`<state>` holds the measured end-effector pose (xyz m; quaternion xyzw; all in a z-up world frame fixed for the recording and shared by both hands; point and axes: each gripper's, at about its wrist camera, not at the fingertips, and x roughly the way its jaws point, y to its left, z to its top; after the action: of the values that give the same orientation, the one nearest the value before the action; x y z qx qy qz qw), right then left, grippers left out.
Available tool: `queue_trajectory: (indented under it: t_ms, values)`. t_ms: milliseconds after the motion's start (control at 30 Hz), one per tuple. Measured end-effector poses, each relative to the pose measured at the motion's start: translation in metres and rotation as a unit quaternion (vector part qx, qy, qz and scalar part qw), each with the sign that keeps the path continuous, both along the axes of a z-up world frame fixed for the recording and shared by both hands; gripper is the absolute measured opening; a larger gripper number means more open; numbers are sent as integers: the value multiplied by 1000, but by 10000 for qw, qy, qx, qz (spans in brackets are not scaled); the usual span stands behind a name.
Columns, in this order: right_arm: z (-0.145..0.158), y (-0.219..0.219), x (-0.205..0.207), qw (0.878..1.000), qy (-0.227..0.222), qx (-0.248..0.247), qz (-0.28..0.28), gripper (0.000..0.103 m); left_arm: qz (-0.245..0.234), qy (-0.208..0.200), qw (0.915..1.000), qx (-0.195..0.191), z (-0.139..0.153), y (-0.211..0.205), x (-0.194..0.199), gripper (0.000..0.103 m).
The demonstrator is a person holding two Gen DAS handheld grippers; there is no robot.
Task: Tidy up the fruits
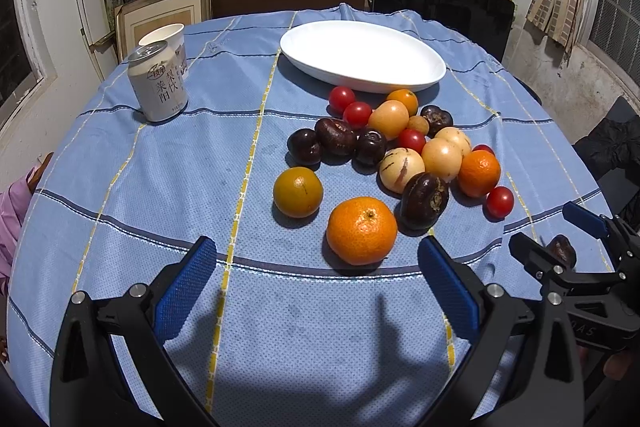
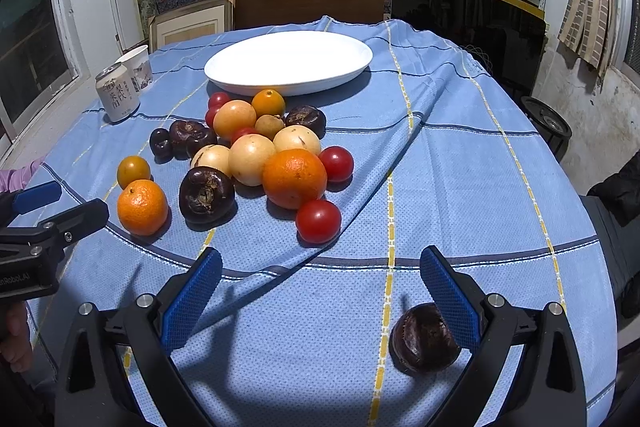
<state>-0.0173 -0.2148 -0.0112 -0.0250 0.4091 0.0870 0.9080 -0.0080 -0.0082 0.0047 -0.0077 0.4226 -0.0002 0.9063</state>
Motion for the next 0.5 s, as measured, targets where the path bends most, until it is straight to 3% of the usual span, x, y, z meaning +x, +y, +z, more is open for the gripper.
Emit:
queue_trajectory:
  t_ms: [500]
  values:
    - [-1, 0, 0, 10000, 22, 5, -9, 100, 1, 11, 10000, 1, -1, 0, -1, 99]
